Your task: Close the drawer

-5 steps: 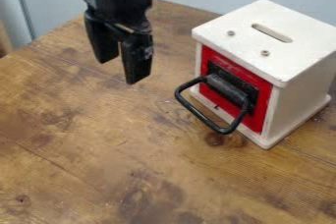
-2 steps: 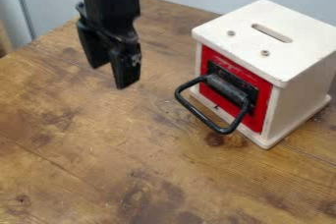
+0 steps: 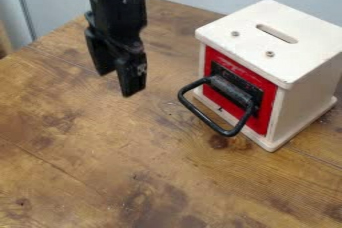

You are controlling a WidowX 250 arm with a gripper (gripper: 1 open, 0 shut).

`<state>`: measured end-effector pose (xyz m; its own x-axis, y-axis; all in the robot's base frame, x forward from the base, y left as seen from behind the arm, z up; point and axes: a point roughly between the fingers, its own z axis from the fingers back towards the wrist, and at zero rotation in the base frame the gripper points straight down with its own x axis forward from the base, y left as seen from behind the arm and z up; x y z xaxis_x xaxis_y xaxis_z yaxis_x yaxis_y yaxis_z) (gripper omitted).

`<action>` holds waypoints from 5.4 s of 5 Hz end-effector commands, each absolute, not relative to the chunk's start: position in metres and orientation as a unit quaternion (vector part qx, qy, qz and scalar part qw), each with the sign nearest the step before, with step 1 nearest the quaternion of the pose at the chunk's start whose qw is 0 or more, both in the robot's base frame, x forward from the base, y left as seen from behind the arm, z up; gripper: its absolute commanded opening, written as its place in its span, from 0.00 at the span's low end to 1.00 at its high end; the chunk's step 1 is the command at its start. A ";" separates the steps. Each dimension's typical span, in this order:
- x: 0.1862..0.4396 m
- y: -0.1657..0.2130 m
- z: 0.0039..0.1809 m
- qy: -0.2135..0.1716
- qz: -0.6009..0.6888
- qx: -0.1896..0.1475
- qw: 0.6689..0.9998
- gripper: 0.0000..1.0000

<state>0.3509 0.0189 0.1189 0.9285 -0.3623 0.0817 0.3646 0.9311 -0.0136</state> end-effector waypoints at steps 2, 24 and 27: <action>0.364 0.034 0.136 -0.078 -0.186 -0.001 0.979 1.00; 0.432 -0.019 0.176 -0.101 -0.095 0.003 0.990 1.00; 0.407 -0.032 0.222 -0.113 -0.109 -0.004 0.988 1.00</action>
